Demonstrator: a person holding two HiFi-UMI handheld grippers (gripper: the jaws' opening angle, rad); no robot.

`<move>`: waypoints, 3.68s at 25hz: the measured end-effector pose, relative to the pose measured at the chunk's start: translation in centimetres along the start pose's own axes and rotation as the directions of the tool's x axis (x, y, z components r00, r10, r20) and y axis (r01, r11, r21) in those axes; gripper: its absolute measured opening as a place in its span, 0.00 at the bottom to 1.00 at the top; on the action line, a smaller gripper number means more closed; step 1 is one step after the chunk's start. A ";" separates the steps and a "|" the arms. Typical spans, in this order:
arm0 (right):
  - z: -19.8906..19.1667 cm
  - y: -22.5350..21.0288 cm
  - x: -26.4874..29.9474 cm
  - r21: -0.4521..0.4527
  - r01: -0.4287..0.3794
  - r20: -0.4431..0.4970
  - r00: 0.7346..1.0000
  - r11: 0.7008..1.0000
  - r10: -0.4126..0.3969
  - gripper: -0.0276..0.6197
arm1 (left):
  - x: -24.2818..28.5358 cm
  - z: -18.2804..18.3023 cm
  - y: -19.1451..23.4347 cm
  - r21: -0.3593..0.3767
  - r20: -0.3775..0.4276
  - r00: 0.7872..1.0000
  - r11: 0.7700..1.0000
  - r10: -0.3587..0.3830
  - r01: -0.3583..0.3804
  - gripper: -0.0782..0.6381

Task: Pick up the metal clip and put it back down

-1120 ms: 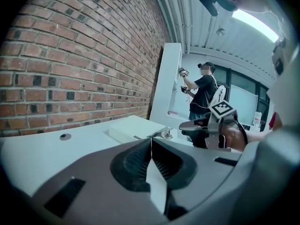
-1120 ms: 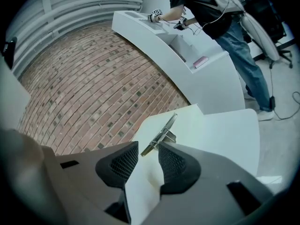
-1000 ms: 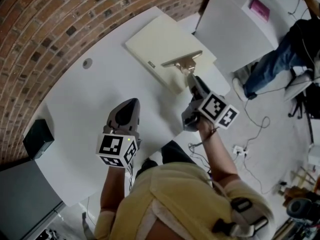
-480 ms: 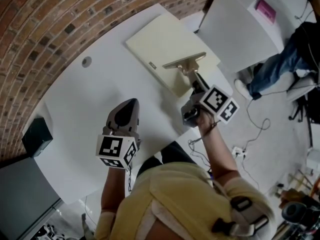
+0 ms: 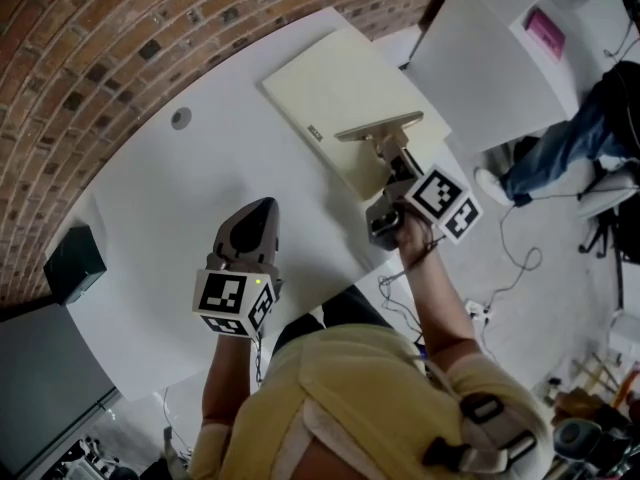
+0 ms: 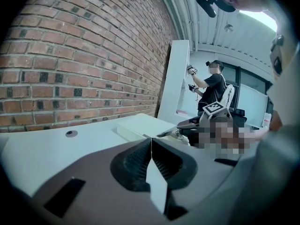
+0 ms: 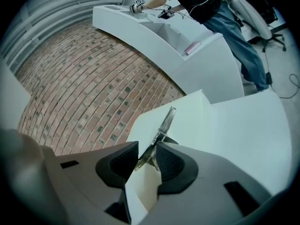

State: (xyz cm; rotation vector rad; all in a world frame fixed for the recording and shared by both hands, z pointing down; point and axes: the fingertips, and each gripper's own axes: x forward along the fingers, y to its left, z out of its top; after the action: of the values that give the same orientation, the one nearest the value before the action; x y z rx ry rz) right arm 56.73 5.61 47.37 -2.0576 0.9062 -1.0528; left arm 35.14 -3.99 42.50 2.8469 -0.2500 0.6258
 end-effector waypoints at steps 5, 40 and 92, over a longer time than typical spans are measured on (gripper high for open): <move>0.2 0.3 0.0 -0.020 0.005 0.014 1.000 1.000 -0.005 0.19 | -0.1 -0.2 0.0 -0.006 -0.001 1.000 1.000 0.009 -0.009 0.12; -6.6 9.7 -2.2 -0.181 -0.268 -0.184 0.954 0.946 0.235 0.05 | -14.3 -2.6 5.6 -0.217 0.145 0.931 0.929 0.336 -0.301 0.12; -65.9 36.2 -9.2 -0.126 -0.730 -0.940 0.305 0.672 0.155 0.05 | -56.4 -24.6 28.8 -0.582 -0.038 0.442 0.340 0.896 -0.738 0.12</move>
State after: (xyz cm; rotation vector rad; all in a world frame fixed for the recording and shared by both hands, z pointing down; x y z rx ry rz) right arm -13.73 -22.17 46.13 -1.2164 2.4709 -1.6512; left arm -31.08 -19.04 45.06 2.0336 -1.7423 0.1696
